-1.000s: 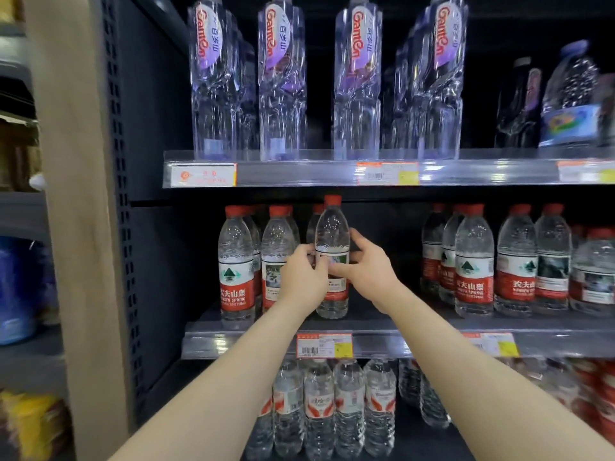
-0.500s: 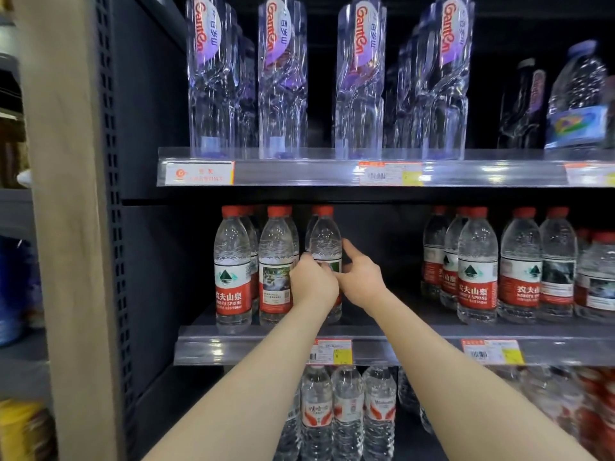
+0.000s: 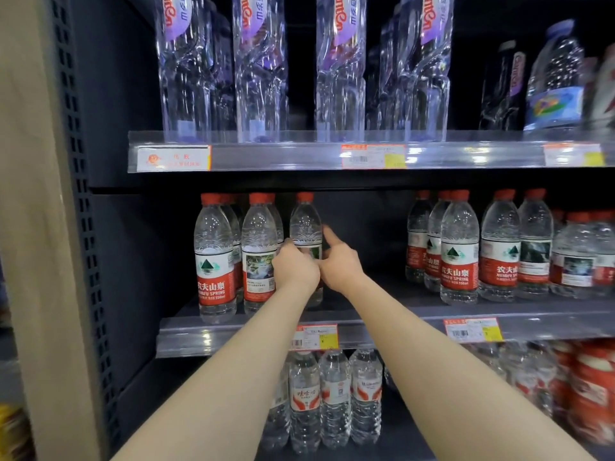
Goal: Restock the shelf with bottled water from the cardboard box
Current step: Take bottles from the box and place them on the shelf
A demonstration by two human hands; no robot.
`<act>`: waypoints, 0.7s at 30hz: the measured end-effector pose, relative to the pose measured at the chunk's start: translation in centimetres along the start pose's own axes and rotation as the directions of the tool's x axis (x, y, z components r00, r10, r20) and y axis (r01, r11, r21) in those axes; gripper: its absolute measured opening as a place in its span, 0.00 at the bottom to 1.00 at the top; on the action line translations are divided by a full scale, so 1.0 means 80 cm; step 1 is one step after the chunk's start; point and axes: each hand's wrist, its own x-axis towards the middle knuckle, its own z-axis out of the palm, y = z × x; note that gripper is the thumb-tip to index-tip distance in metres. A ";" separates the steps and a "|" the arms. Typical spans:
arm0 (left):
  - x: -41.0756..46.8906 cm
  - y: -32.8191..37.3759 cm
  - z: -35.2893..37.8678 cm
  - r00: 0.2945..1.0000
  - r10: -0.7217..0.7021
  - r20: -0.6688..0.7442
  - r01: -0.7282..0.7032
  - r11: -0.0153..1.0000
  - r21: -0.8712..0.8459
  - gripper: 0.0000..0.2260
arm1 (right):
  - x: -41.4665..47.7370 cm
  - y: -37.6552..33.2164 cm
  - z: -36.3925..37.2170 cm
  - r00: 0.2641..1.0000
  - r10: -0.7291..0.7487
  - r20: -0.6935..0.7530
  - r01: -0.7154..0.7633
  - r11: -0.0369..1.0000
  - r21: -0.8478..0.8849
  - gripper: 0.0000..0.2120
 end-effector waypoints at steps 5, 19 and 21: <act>-0.002 -0.002 -0.007 0.999 0.016 0.040 -0.016 1.000 0.004 0.18 | -0.007 -0.004 -0.002 1.000 0.000 0.011 0.000 1.000 -0.030 0.39; -0.123 -0.029 -0.044 0.870 0.383 0.310 -0.482 0.791 0.377 0.22 | -0.117 0.001 -0.071 0.998 -0.061 0.007 0.058 0.904 -0.425 0.32; -0.148 -0.043 -0.043 0.822 0.396 0.409 -0.559 0.696 0.450 0.24 | -0.143 0.006 -0.087 0.993 -0.120 -0.010 0.101 0.870 -0.483 0.29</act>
